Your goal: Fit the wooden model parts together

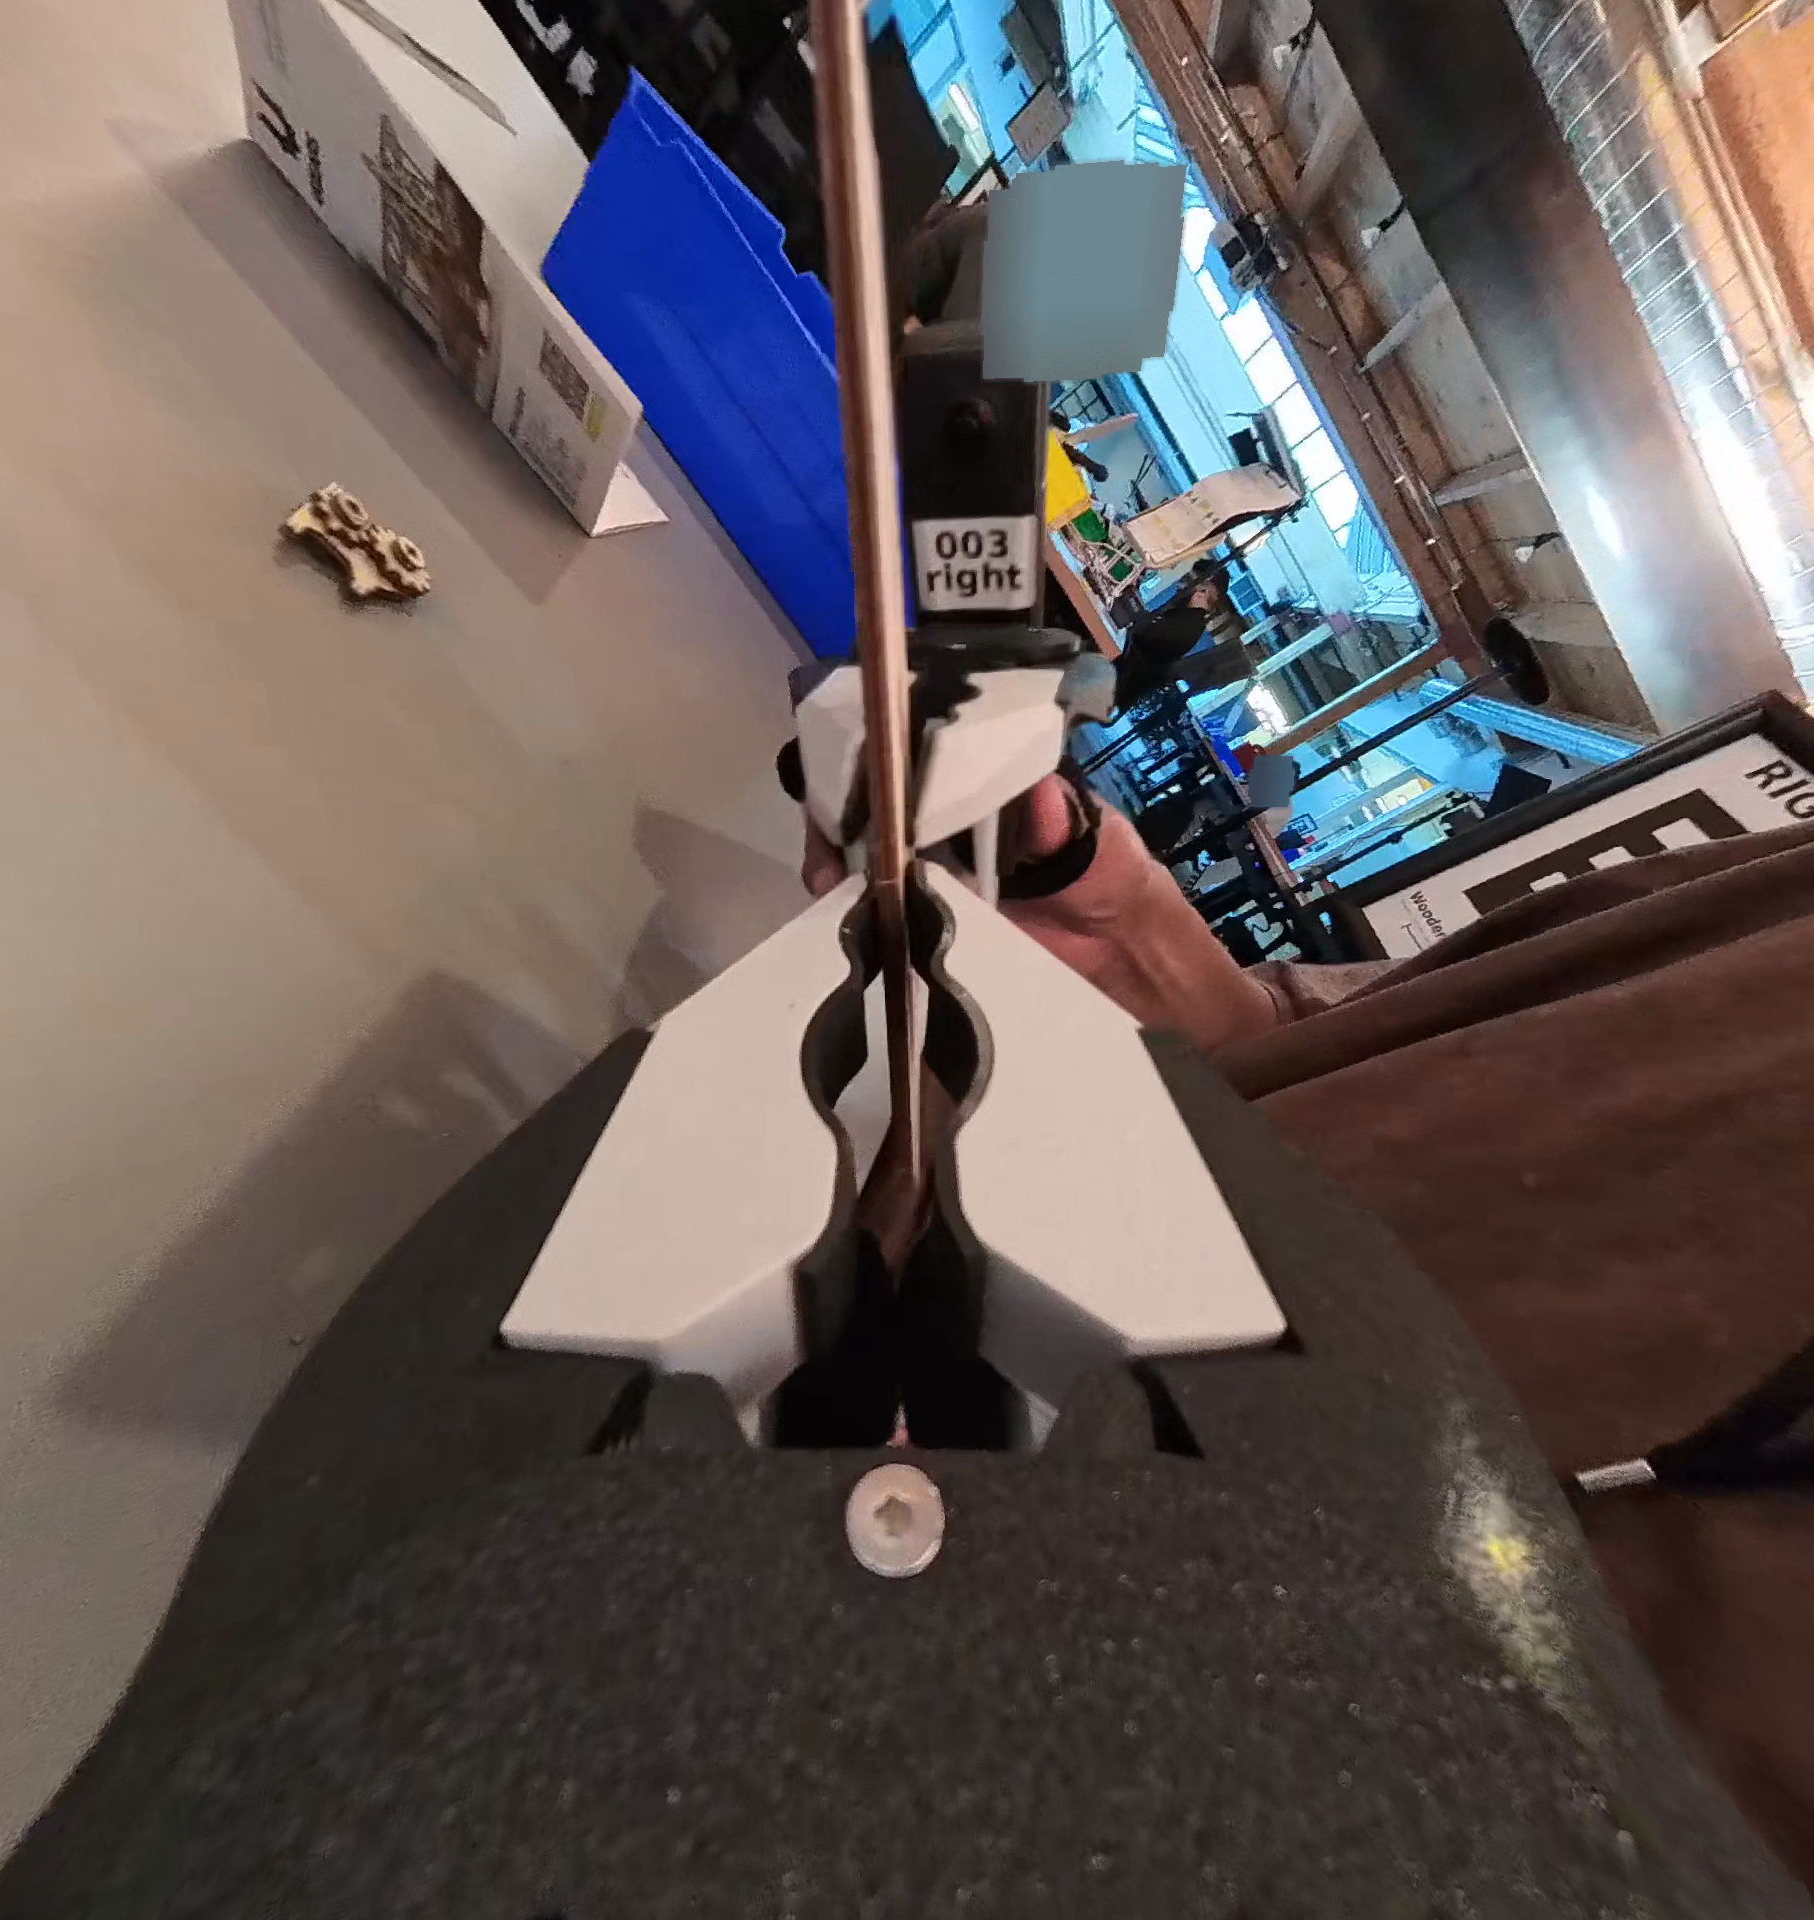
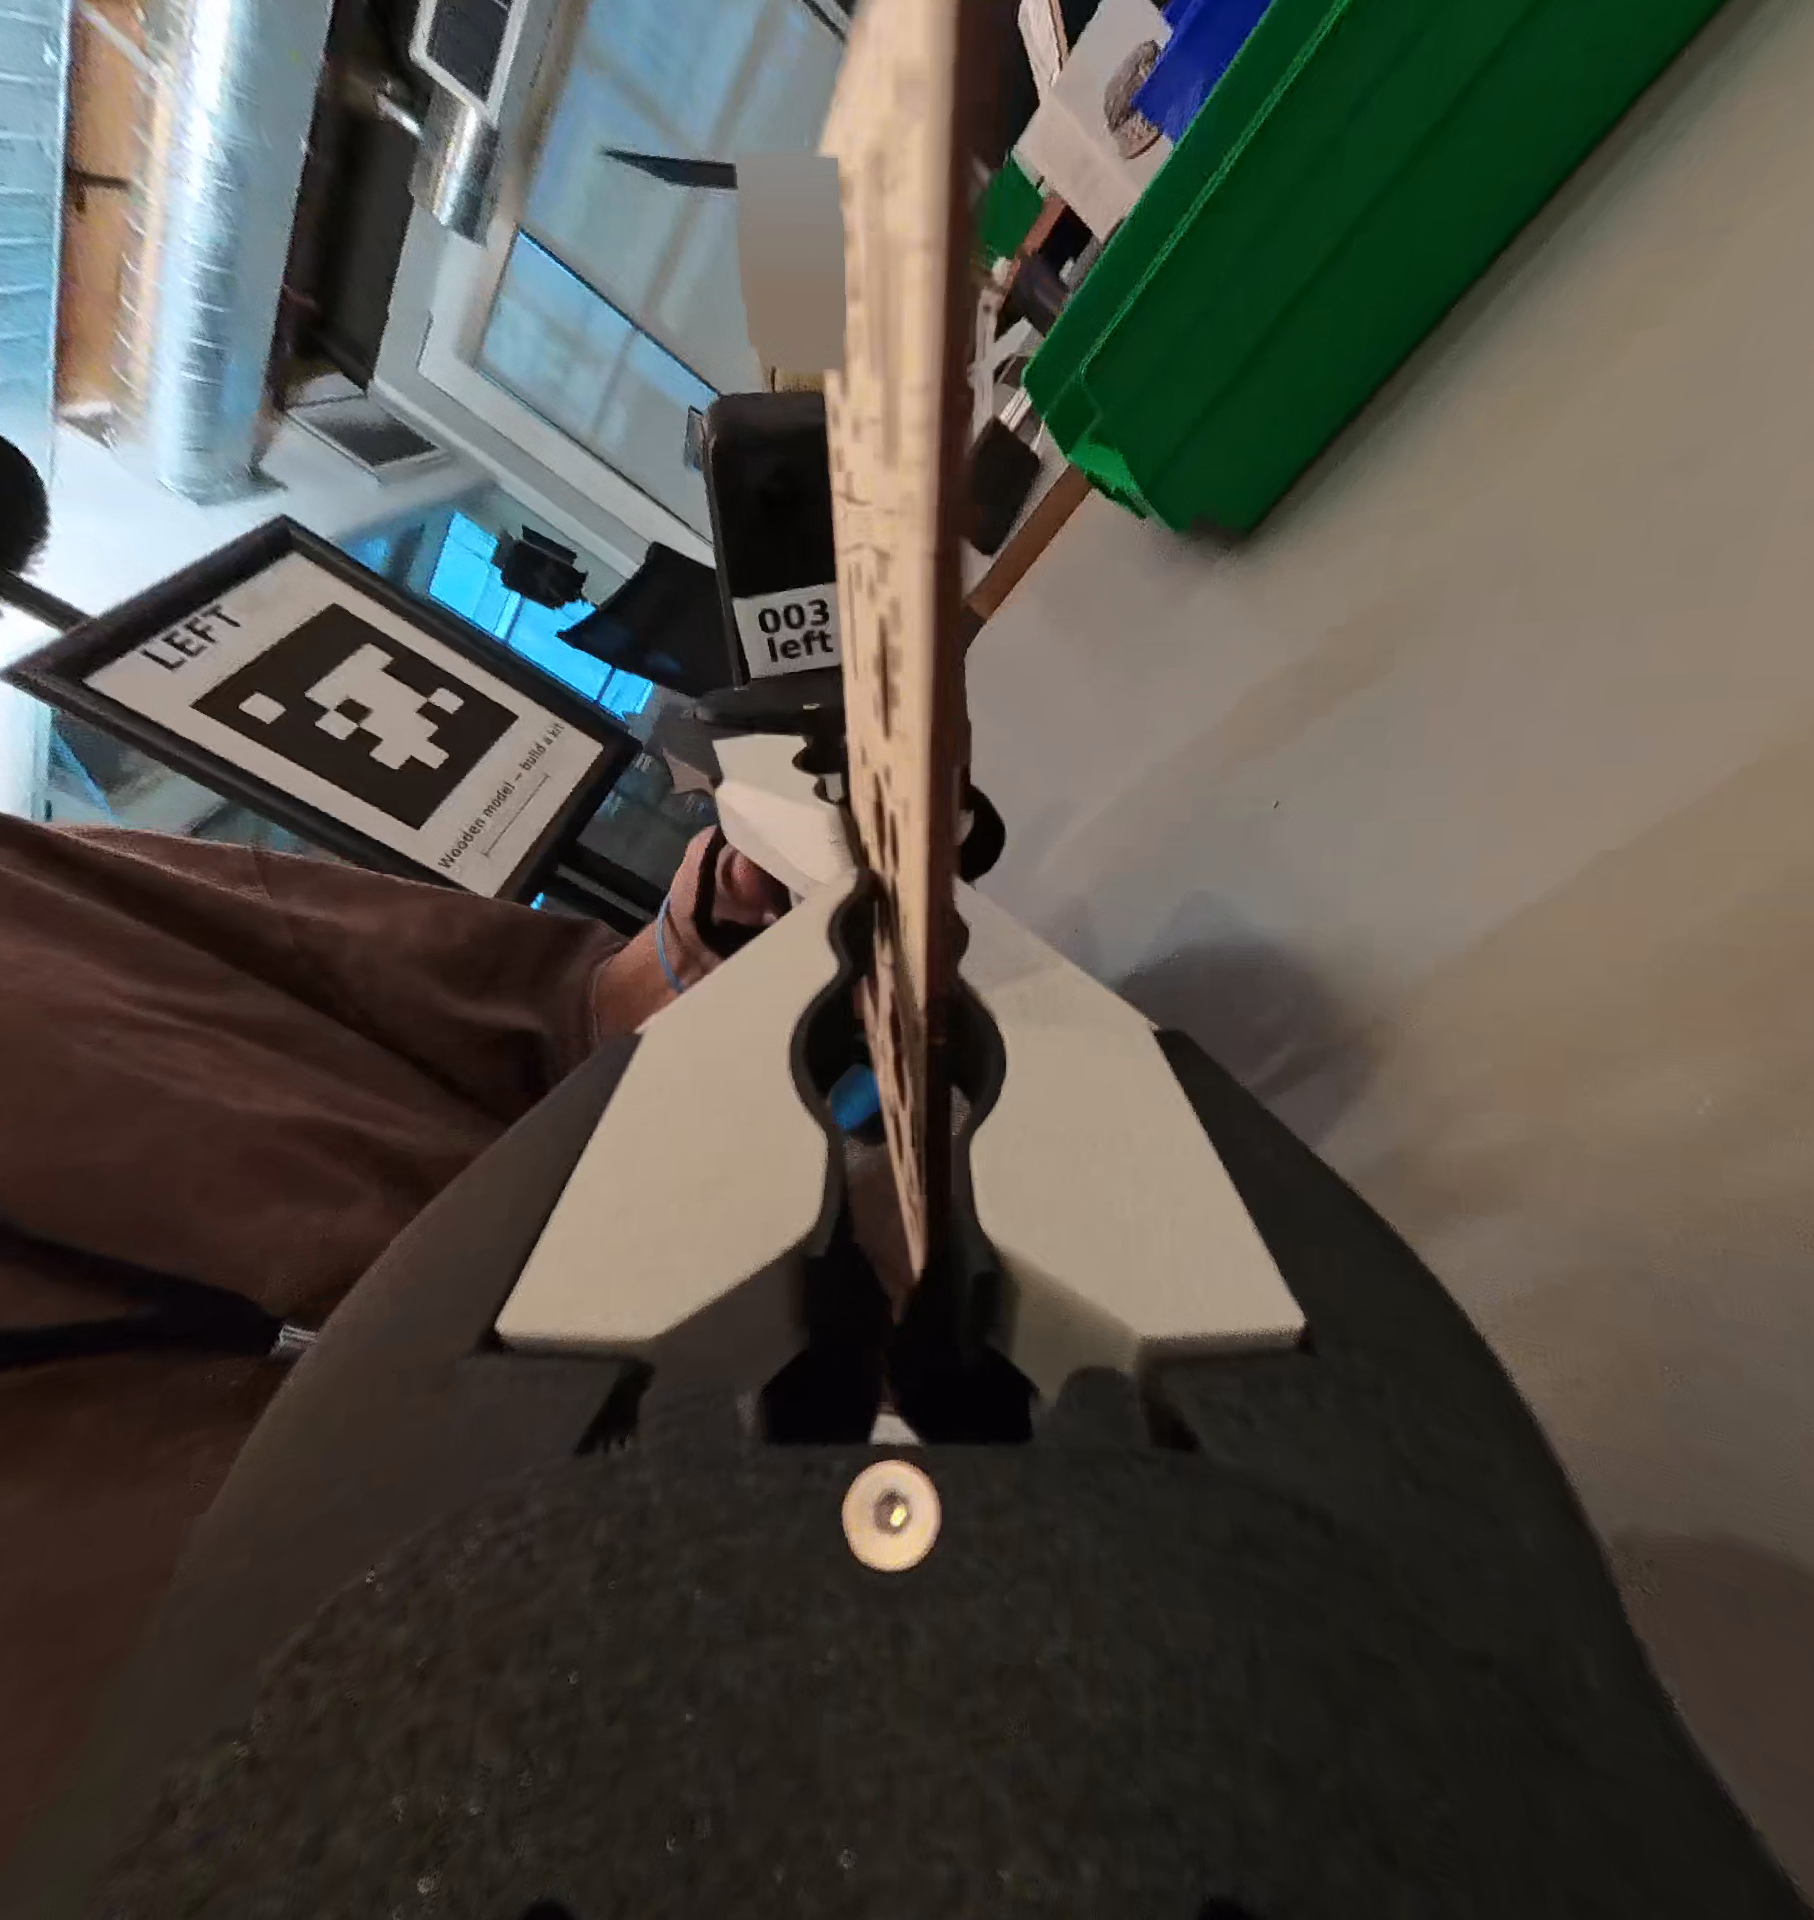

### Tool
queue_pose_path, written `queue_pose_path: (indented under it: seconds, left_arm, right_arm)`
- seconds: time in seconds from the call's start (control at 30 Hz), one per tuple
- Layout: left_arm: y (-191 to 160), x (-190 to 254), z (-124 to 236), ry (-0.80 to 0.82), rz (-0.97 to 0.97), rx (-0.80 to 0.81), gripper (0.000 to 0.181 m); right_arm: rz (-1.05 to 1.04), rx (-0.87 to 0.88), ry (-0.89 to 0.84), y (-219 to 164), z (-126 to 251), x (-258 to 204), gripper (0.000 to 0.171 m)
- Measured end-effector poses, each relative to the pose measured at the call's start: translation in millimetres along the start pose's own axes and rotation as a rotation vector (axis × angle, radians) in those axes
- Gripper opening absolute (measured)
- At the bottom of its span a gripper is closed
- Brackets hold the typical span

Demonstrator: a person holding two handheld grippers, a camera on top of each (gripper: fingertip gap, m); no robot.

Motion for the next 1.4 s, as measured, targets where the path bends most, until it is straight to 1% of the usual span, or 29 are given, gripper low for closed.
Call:
queue_pose_path:
  seconds: [0.1,0.17,0.27,0.33,0.47,0.53,0.6,0.63,0.67,0.77,0.8,0.83,0.87,0.9,0.97,1.13,1.27,1.4]
  left_arm:
    - [-3,-1,-2,0.032,0.012,-0.013,0.003]
    - [-5,0,-3,0.073,-0.024,-0.044,0.004]
    - [-5,4,-2,0.073,-0.047,-0.035,0.003]
    - [-7,4,-4,0.107,-0.075,-0.053,0.003]
    - [-9,1,-7,0.120,-0.069,-0.070,0.005]
    - [-8,-1,-5,0.079,-0.048,-0.066,0.006]
    - [-5,-4,-2,0.101,-0.059,-0.066,0.012]
    - [-2,-3,0,0.102,-0.066,-0.050,0.017]
    - [-2,-3,2,0.098,-0.071,-0.052,0.017]
    - [-4,-4,2,0.120,-0.083,-0.062,0.005]
    - [-4,-3,2,0.117,-0.087,-0.060,0.004]
    - [-3,-2,2,0.113,-0.091,-0.057,0.003]
    - [-3,-1,1,0.116,-0.098,-0.054,0.001]
    - [-3,0,0,0.123,-0.103,-0.051,0.001]
    - [-2,1,-1,0.130,-0.101,-0.038,0.001]
    - [-4,0,-1,0.125,-0.084,-0.034,0.001]
    - [-7,0,-3,0.113,-0.066,-0.041,0.001]
    - [-6,-2,-4,0.118,-0.047,-0.023,0.002]
  right_arm:
    - [0.020,-0.025,-0.044,-1,2,0,0.006]
    - [0.075,-0.037,-0.094,-2,2,0,0.007]
    - [0.091,-0.034,-0.104,-3,2,-3,0.009]
    - [0.120,-0.035,-0.141,-4,2,0,0.011]
    - [0.095,-0.043,-0.145,-4,5,3,0.010]
    - [0.065,-0.064,-0.074,-6,5,0,0.004]
    - [0.023,-0.069,-0.082,-4,9,5,0.003]
    - [0.018,-0.075,-0.079,-4,11,6,0.003]
    - [0.006,-0.075,-0.071,-3,13,6,0.003]
    - [-0.008,-0.057,-0.048,-2,14,6,0.003]
    - [-0.023,-0.048,-0.040,-2,14,8,0.005]
    - [-0.039,-0.043,-0.046,-3,13,11,0.012]
    - [-0.050,-0.045,-0.055,-4,11,14,0.025]
    - [-0.056,-0.053,-0.069,-6,8,16,0.032]
    - [-0.035,-0.039,-0.079,-6,6,16,0.026]
    - [-0.048,-0.009,-0.069,-3,7,14,0.021]
    - [-0.057,0.030,-0.055,-1,9,12,0.020]
    - [-0.031,0.006,-0.075,-2,9,10,0.022]
Point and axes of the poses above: each gripper's, where its closed fingertips meet, z back along the fingers, y out of its top, x = y × z across the jaws, the point moved 7 cm from there along z, back along the fingers, and after that the axes turned 12 degrees about -z, right-handed, at the moved point
